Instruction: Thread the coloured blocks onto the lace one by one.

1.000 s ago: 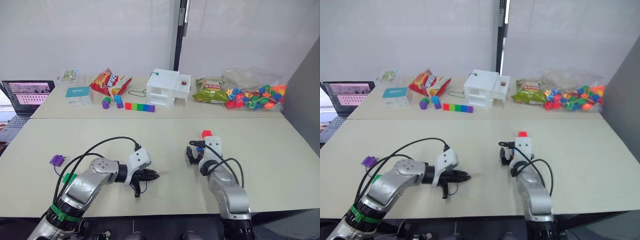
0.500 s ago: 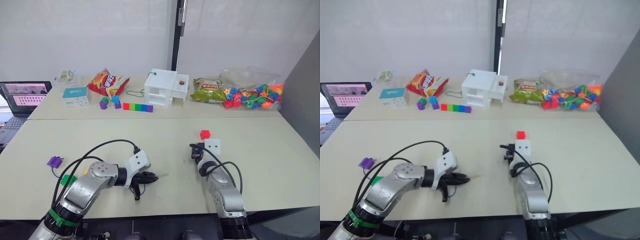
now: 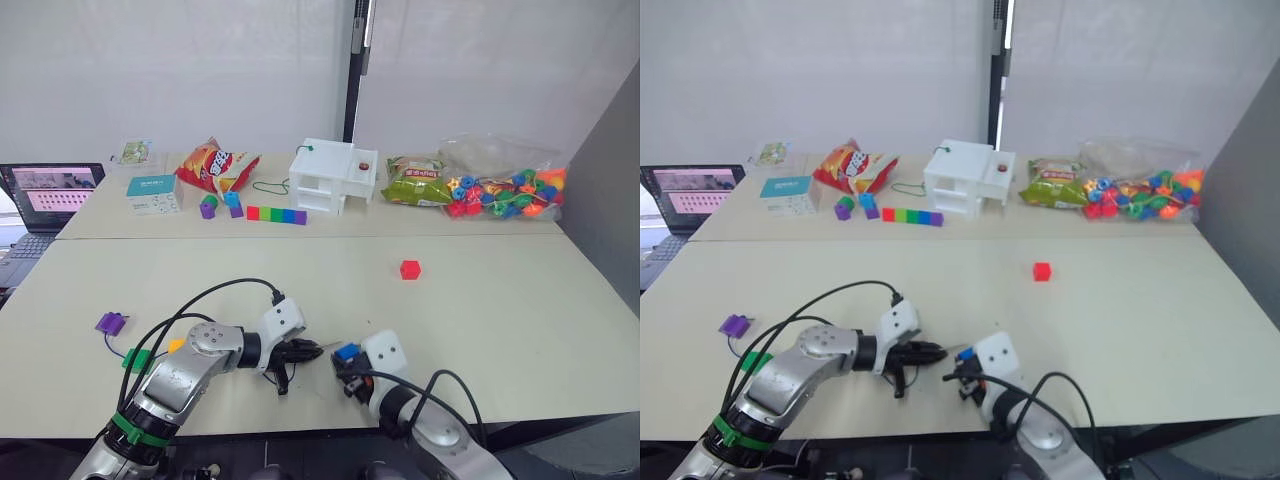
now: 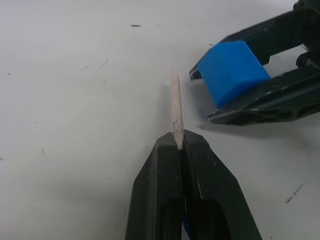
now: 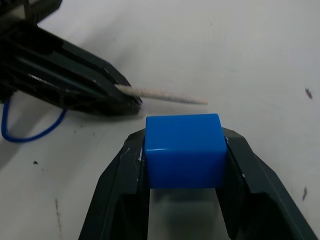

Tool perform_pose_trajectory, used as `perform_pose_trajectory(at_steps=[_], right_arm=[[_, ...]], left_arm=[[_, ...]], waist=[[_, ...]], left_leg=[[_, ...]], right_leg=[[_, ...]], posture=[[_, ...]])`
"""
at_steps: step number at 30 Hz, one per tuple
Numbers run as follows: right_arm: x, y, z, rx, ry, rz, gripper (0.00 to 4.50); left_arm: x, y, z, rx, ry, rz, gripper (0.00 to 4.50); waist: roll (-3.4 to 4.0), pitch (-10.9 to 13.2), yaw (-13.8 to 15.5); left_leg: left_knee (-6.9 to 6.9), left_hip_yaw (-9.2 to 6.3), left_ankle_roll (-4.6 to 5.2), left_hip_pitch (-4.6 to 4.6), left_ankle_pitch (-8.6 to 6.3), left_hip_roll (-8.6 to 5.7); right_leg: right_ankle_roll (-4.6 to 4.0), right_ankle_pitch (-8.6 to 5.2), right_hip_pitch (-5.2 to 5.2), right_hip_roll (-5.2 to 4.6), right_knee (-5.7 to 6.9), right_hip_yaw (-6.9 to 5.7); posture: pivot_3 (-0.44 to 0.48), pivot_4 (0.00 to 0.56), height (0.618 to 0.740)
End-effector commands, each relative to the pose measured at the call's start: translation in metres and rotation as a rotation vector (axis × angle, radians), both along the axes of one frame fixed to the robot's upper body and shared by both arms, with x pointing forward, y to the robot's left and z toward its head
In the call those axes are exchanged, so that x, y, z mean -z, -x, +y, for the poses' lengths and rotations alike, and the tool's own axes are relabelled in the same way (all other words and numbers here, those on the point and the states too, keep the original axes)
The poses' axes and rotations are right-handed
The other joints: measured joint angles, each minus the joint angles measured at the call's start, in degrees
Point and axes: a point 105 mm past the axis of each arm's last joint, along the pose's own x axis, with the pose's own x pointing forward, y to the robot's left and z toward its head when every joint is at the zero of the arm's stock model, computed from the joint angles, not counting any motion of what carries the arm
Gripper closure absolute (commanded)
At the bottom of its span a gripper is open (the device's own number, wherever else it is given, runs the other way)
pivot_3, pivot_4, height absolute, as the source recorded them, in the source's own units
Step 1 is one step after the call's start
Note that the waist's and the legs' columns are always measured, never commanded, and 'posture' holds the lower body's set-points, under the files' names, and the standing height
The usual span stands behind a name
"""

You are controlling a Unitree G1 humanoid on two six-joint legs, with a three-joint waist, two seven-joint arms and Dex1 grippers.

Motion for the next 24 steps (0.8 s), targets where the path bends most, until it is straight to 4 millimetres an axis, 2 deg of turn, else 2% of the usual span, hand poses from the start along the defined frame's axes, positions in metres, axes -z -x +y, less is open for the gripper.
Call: perform_pose_trajectory(at_steps=[1,4,6,10,12,13,16,19,22,24], right_arm=[[0.011,-0.005,-0.003,0.034,0.049,0.02,3.28],[0.008,-0.008,0.0,0.065,0.003,0.016,3.28],[-0.005,-0.011,-0.005,0.107,-0.018,-0.045,2.25],[-0.024,-0.012,-0.007,0.039,-0.043,-0.095,0.88],[-0.041,-0.012,-0.01,-0.04,-0.017,-0.124,0.18],[-0.048,-0.011,-0.011,-0.093,0.004,-0.131,0.01],[-0.064,-0.003,-0.01,-0.314,0.053,-0.121,0.01],[-0.071,0.003,-0.013,-0.519,0.118,-0.089,0.01],[-0.064,0.008,-0.017,-0.792,0.187,-0.005,0.01],[-0.057,-0.005,-0.021,-0.905,0.268,-0.004,0.01]], left_arm=[[-0.008,0.002,-0.001,0.031,-0.005,-0.033,4.5],[-0.007,0.003,0.002,0.041,-0.021,-0.028,4.5],[-0.008,0.001,0.005,0.036,-0.022,-0.028,4.5],[-0.01,-0.003,0.01,0.021,-0.025,-0.037,4.5],[-0.013,0.001,0.017,0.029,-0.043,-0.044,4.5],[-0.015,0.003,0.02,0.032,-0.05,-0.045,4.5],[-0.014,0.016,0.031,0.062,-0.095,-0.033,4.5],[-0.014,0.03,0.035,0.108,-0.123,-0.012,4.5],[-0.014,0.041,0.033,0.143,-0.118,0.032,4.5],[-0.016,0.047,0.029,0.155,-0.104,0.059,4.5]], waist=[[-0.01,0.0,0.0],[-0.03,0.0,0.0],[-0.04,0.0,0.0],[-0.04,0.0,0.2],[-0.06,0.0,0.1],[-0.05,0.0,0.0],[-0.05,0.0,-0.3],[-0.04,0.0,0.0],[-0.05,0.0,0.5],[-0.08,0.0,0.5]], left_leg=[[0.0,0.0,0.0,0.03,0.0,0.0],[-0.01,-0.01,0.0,0.05,0.0,0.01],[-0.01,-0.01,0.0,0.05,0.0,0.01],[0.0,-0.01,0.0,0.0,0.0,-0.01],[0.0,-0.01,0.0,-0.01,0.0,-0.02],[0.0,-0.01,0.0,-0.03,0.0,0.0],[-0.03,-0.01,0.0,-0.01,0.0,0.04],[-0.11,-0.02,0.04,0.02,-0.02,0.05],[-0.04,-0.04,0.1,-0.02,-0.06,0.04],[0.04,-0.02,0.12,-0.01,-0.08,0.01]], right_leg=[[0.0,0.0,0.01,0.01,0.01,0.0],[-0.01,0.0,0.02,0.03,0.02,0.0],[-0.01,0.0,0.02,0.01,0.02,0.0],[0.0,0.0,0.0,-0.03,0.02,0.0],[0.0,0.0,-0.01,-0.03,0.01,0.0],[0.0,0.0,-0.04,-0.01,0.02,0.0],[-0.03,-0.01,-0.07,0.05,0.04,-0.01],[-0.05,-0.02,-0.02,0.04,-0.03,-0.04],[-0.05,-0.02,0.06,-0.03,-0.12,-0.12],[-0.03,-0.02,0.1,-0.06,-0.13,-0.12]], posture=[[0.0,0.15,0.74],[0.0,0.15,0.74],[0.0,0.15,0.74],[0.0,0.15,0.74],[0.0,0.15,0.74],[0.0,0.15,0.74],[0.0,0.15,0.74],[0.0,0.15,0.74],[0.0,0.15,0.74],[0.0,0.15,0.74]])
